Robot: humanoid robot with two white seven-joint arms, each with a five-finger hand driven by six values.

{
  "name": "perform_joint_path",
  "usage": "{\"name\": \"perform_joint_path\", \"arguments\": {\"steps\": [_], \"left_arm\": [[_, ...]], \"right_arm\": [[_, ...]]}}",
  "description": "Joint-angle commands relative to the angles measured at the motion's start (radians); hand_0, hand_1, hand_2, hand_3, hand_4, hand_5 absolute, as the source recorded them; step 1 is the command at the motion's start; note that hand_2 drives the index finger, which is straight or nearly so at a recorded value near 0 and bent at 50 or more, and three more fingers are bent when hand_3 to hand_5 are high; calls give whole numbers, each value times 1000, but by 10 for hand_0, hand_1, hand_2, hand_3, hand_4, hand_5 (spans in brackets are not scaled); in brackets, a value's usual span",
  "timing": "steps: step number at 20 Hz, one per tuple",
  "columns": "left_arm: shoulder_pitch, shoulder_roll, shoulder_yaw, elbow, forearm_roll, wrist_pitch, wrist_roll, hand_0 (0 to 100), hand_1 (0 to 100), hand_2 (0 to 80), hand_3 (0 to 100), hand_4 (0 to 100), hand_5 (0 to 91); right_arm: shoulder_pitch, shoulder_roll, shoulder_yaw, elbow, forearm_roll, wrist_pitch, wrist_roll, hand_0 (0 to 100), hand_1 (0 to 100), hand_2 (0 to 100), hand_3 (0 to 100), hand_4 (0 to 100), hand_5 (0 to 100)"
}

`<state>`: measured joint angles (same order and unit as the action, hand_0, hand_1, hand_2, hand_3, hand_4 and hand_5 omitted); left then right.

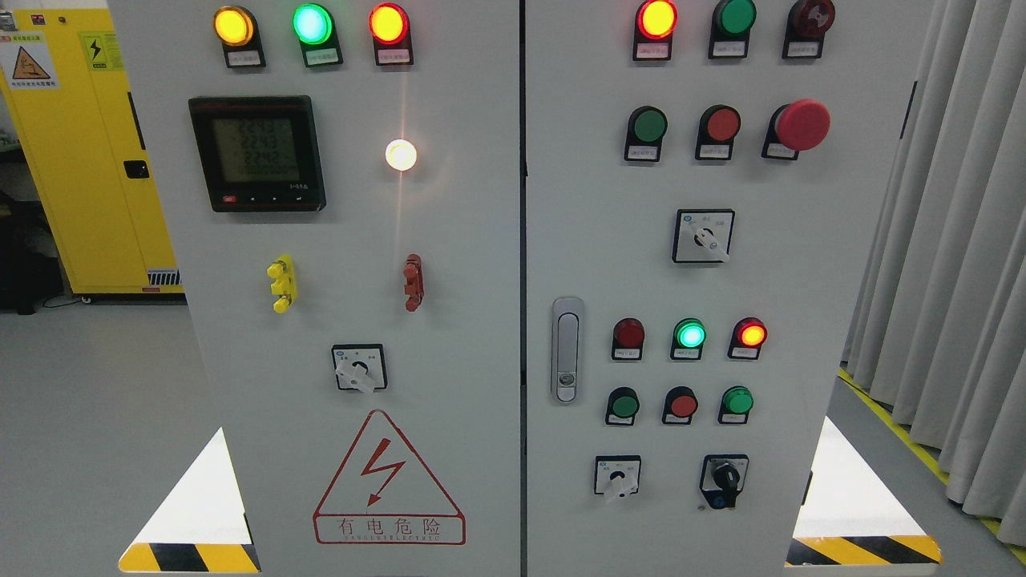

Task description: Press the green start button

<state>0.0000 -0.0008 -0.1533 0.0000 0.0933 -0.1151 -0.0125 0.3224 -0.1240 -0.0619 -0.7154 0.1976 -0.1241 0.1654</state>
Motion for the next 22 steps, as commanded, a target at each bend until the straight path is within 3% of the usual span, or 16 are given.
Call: {"name": "perform_joint_path", "arguments": {"steps": [1,4,7,8,10,12,14,15,19,22], "left_arm": [[-29,-18,0,-26,0,0,0,120,556,0,0,0,0],[-29,-45,3,-26,0,0,0,120,556,0,0,0,0],[-28,-56,1,-26,0,0,0,120,556,0,0,0,0],[-28,-56,1,-26,0,0,0,120,556,0,0,0,0],[-26,-62,1,-26,0,0,0,120,556,0,0,0,0],[-26,-74,1,-26,0,0,0,120,556,0,0,0,0],[-26,-88,1,-28,0,0,0,120,556,0,0,0,0],[-26,-93,1,-28,0,0,0,120,556,0,0,0,0],[-26,-103,1,-26,0,0,0,120,556,0,0,0,0],[-26,-103,0,-26,-1,0,0,120,556,0,0,0,0]], "right_arm": [[40,-22,65,-440,115,-102,0,169,409,0,91,7,0],[29,-20,62,-476,209,-233,-1,166,417,0,131,65,0],[29,-22,68,-559,233,-304,6,164,427,0,195,152,15],[27,-20,70,-587,236,-322,20,164,429,0,199,154,20],[29,-11,71,-656,237,-354,96,166,439,0,241,193,62],[29,-11,74,-720,237,-365,138,169,446,0,254,211,83],[27,-11,82,-797,247,-367,141,169,450,0,263,240,105],[26,-17,83,-834,276,-368,141,164,455,0,297,297,176],[6,-13,73,-935,394,-428,141,177,473,0,362,400,275],[-14,-9,70,-1002,468,-457,140,190,484,0,409,432,297]]}}
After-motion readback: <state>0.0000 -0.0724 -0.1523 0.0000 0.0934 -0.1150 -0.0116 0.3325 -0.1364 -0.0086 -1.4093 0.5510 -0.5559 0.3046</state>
